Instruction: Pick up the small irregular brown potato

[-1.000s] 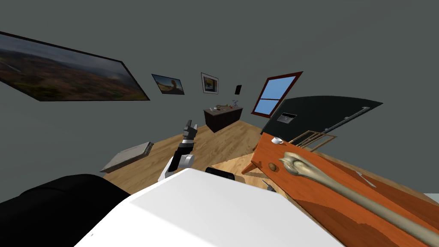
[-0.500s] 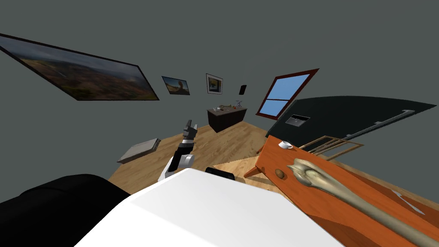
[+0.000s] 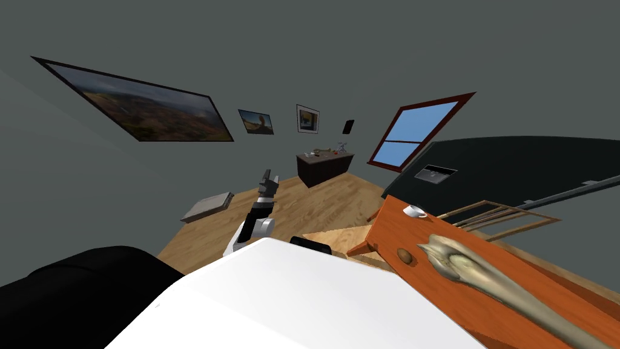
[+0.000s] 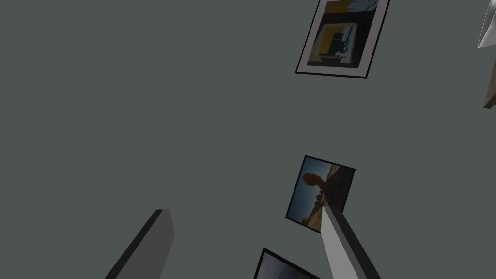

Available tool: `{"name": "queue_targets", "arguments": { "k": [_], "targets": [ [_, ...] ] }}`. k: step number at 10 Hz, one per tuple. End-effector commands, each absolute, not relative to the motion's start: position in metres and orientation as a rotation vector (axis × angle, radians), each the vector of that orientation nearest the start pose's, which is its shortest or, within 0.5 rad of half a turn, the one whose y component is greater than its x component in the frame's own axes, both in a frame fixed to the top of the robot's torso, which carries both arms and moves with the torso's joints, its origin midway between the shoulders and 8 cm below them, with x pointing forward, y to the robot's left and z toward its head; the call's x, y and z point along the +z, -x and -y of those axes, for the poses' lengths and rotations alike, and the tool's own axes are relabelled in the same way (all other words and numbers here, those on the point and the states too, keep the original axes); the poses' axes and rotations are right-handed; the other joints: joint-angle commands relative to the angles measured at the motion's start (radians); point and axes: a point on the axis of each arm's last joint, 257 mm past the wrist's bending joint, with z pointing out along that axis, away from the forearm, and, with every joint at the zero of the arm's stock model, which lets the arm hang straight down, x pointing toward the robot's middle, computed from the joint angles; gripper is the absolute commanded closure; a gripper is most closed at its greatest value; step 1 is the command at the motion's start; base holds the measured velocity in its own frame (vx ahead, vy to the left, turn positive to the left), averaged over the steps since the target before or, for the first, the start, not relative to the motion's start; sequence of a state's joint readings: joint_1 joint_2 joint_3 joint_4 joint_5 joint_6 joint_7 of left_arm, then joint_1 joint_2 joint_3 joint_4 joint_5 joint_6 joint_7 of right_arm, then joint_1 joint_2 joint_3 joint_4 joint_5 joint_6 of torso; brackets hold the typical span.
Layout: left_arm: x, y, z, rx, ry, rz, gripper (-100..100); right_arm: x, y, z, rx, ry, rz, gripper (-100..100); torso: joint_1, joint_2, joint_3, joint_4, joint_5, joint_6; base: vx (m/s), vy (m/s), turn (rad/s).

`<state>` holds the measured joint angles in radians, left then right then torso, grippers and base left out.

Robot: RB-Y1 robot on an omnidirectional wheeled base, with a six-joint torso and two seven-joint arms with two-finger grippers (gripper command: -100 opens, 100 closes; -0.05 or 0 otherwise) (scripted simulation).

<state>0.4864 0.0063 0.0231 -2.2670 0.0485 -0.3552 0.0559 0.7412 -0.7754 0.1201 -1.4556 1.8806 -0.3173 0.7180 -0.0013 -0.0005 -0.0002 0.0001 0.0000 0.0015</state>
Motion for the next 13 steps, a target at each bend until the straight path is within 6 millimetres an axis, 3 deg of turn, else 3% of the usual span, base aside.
{"name": "queue_targets", "arguments": {
  "k": [1, 2, 5, 7, 10, 13],
  "targets": [
    [-0.005, -0.368, -0.295, -1.331, 0.824, -0.666, 0, -0.520, -0.084, 0.491, -0.507, 2.210, -1.862, -100, 0.000, 0.000, 0.000, 0.000, 0.000, 0.000, 0.024, -0.003, 0.130],
    [-0.005, -0.368, -0.295, -1.331, 0.824, -0.666, 0, -0.521, -0.075, 0.505, -0.525, 2.309, -1.813, -100, 0.000, 0.000, 0.000, 0.000, 0.000, 0.000, 0.042, -0.011, 0.219],
    [-0.005, -0.368, -0.295, -1.331, 0.824, -0.666, 0, -0.522, -0.066, 0.517, -0.542, 2.410, -1.749, -100, -0.001, -0.001, -0.001, 0.000, 0.000, 0.000, 0.038, -0.018, 0.075],
    [-0.005, -0.368, -0.295, -1.331, 0.824, -0.666, 0, -0.520, -0.055, 0.541, -0.570, 2.574, -1.632, -100, -0.002, -0.002, -0.001, 0.000, 0.000, 0.000, 0.053, -0.048, 0.122],
    [-0.005, -0.368, -0.296, -1.331, 0.824, -0.666, 0, -0.514, -0.049, 0.569, -0.610, 2.745, -1.479, -100, -0.008, -0.005, -0.003, -0.001, -0.002, 0.000, 0.102, -0.123, 0.144],
    [-0.006, -0.368, -0.296, -1.331, 0.824, -0.666, 0, -0.505, -0.058, 0.591, -0.668, 2.830, -1.382, -100, -0.011, -0.008, -0.005, -0.002, -0.002, 0.000, 0.127, -0.187, 0.092]
  ]
}}
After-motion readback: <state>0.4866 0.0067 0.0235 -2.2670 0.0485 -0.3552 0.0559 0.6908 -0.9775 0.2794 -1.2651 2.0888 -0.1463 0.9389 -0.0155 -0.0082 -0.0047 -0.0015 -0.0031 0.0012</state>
